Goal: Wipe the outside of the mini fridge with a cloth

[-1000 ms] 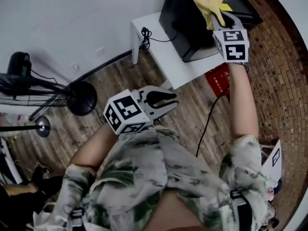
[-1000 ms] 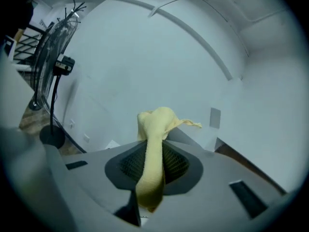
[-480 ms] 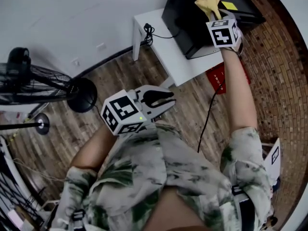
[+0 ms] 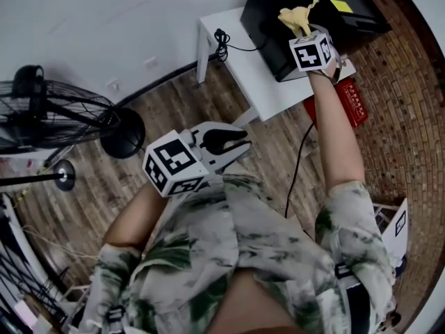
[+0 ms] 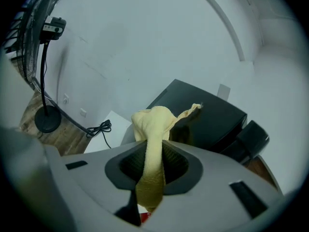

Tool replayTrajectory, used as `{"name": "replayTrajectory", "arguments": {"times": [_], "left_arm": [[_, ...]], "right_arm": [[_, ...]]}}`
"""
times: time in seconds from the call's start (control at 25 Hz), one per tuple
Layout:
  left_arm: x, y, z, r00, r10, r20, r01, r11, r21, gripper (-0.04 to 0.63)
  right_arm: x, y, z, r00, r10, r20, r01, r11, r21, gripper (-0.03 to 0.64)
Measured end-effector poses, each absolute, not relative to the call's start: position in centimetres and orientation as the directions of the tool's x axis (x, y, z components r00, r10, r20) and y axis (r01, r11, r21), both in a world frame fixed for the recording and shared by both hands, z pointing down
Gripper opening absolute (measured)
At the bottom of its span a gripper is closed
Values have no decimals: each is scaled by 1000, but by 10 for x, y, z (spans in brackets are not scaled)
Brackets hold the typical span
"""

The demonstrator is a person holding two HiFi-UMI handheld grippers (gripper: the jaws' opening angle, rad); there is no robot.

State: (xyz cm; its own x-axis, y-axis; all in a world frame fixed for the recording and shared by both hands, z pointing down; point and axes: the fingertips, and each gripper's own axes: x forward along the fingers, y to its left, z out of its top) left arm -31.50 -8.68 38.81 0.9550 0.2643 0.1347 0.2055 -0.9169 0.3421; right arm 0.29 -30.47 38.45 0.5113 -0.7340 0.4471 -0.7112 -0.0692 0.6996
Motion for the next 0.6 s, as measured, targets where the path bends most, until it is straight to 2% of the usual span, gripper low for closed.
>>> {"name": "replayTrajectory", "arguments": {"times": [0.6], "left_arm": [[-317, -118, 391, 962, 222, 157, 157, -925, 346, 80]], "right_arm": [[-3, -315, 511, 485, -644, 592, -765, 16, 644, 89]]}}
